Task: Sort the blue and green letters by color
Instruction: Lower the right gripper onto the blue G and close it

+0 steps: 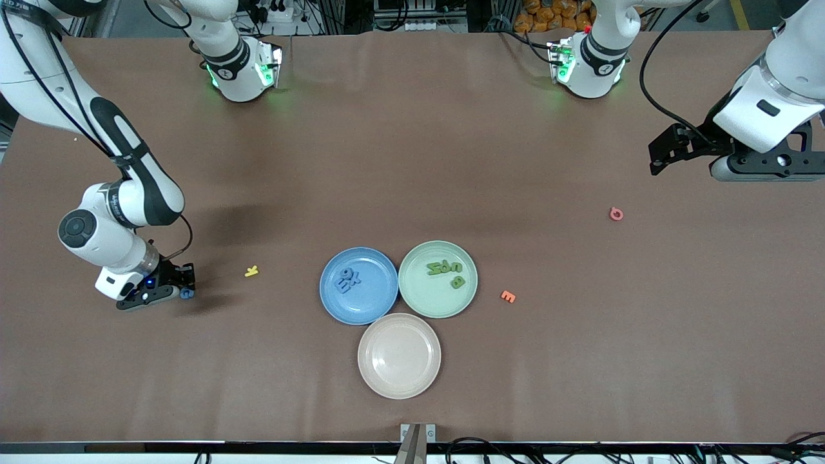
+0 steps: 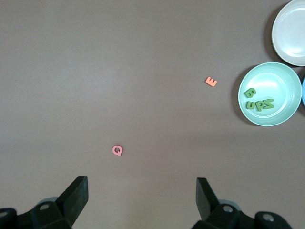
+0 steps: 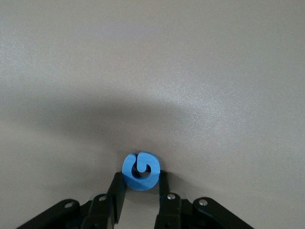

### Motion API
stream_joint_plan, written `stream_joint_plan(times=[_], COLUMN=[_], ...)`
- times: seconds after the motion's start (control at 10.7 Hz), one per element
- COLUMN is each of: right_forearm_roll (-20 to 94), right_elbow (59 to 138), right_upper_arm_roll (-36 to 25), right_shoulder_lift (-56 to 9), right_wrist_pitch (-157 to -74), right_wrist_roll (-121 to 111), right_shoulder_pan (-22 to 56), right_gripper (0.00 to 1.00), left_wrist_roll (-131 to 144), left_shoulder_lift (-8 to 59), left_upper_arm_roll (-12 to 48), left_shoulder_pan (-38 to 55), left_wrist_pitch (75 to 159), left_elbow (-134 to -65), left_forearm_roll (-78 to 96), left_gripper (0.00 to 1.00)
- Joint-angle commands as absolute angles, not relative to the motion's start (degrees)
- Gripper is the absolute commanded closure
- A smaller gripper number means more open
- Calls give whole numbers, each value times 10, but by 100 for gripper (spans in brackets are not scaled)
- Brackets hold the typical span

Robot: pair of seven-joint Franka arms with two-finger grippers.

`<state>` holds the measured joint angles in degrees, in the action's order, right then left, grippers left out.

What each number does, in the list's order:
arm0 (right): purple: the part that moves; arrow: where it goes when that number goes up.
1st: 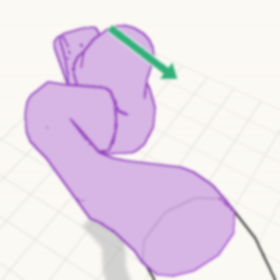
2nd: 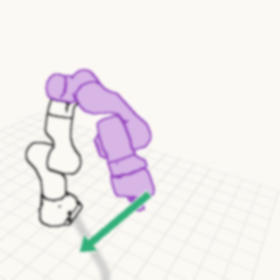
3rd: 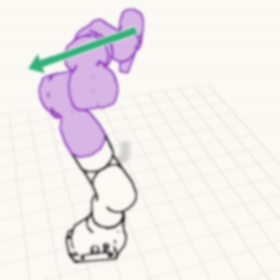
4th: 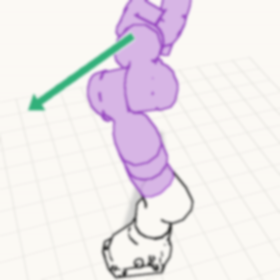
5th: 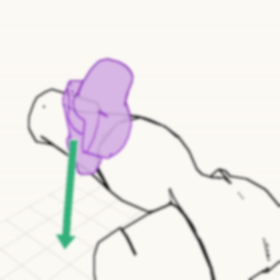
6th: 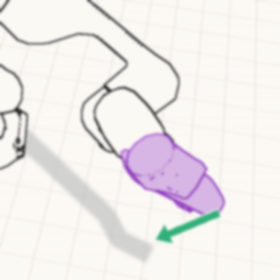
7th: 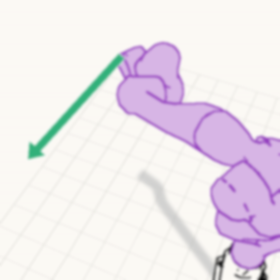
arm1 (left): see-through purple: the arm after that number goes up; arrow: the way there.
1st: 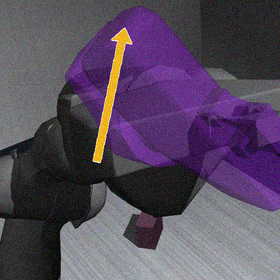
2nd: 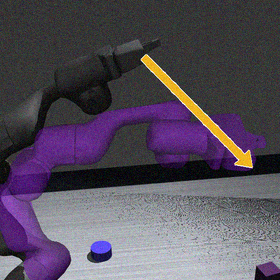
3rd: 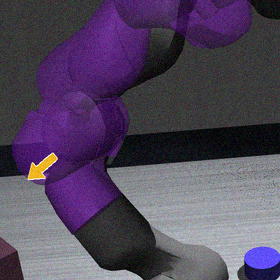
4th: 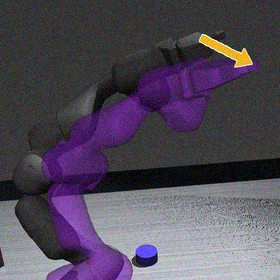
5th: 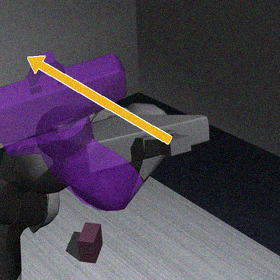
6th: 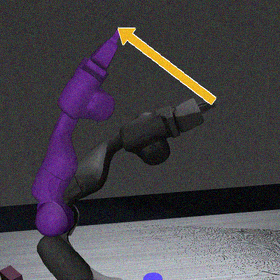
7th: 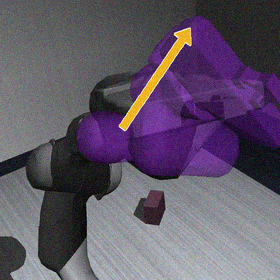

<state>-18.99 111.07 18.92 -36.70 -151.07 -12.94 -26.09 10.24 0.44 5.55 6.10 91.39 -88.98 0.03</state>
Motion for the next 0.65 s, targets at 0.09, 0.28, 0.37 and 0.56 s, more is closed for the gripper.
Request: stream_joint_plan(times=[0.09, 0.28, 0.37, 0.56], right_forearm_roll=[-197, -192, -191, -190], right_elbow=[1119, 1108, 1104, 1085], right_upper_arm_roll=[195, 196, 197, 198], right_shoulder_lift=[-371, -371, -371, -370], right_wrist_pitch=[-1528, -1521, -1520, -1490], right_wrist_roll=[-131, -130, -126, -118], right_shoulder_pan=[-268, -267, -265, -258], right_gripper=[100, 100, 100, 100], left_wrist_roll=[90, 90, 90, 90], left_shoulder_lift=[8, 8, 8, 9], left_upper_arm_roll=[55, 55, 55, 55], left_shoulder_pan=[59, 59, 59, 59], left_wrist_pitch=[904, 903, 904, 903], left_elbow=[-880, -880, -880, -880], left_forearm_roll=[4, 4, 4, 4], left_gripper=[0, 0, 0, 0])
